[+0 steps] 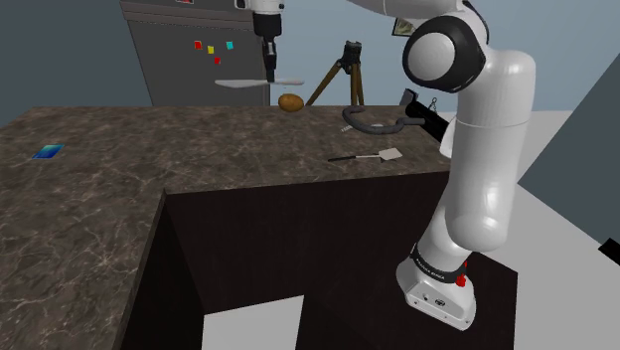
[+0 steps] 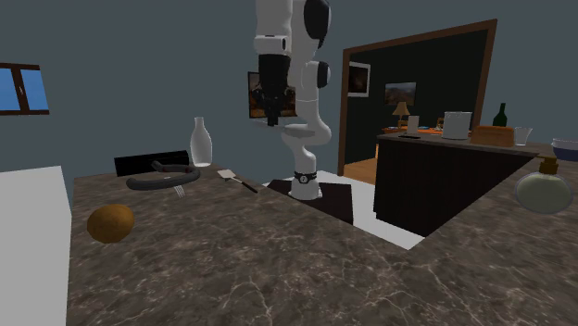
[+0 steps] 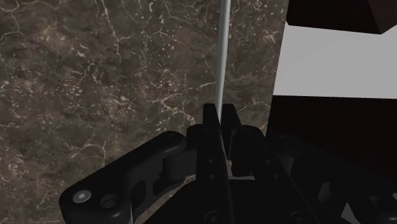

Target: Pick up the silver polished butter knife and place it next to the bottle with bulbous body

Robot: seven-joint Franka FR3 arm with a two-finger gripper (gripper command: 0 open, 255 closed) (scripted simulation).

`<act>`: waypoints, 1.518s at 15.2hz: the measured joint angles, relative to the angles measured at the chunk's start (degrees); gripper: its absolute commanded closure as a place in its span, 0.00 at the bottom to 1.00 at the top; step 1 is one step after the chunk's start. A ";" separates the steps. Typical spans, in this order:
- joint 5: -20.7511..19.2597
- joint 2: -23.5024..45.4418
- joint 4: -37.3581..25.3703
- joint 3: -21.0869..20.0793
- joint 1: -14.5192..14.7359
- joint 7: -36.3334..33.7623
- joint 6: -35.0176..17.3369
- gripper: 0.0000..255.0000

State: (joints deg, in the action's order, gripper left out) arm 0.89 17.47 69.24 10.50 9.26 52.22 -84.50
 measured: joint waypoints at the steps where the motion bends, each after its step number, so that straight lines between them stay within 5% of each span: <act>1: 0.08 0.40 -1.34 0.05 -0.16 0.19 0.95 1.00; 10: 1.10 5.97 -17.26 0.10 -1.35 0.61 11.31 1.00; 14: 2.15 11.74 -29.98 0.00 -2.86 0.92 18.22 1.00; 23: -1.78 -10.25 2.43 2.69 -3.98 7.21 7.44 1.00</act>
State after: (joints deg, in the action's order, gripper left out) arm -0.89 7.21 71.68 13.19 5.28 59.43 -77.06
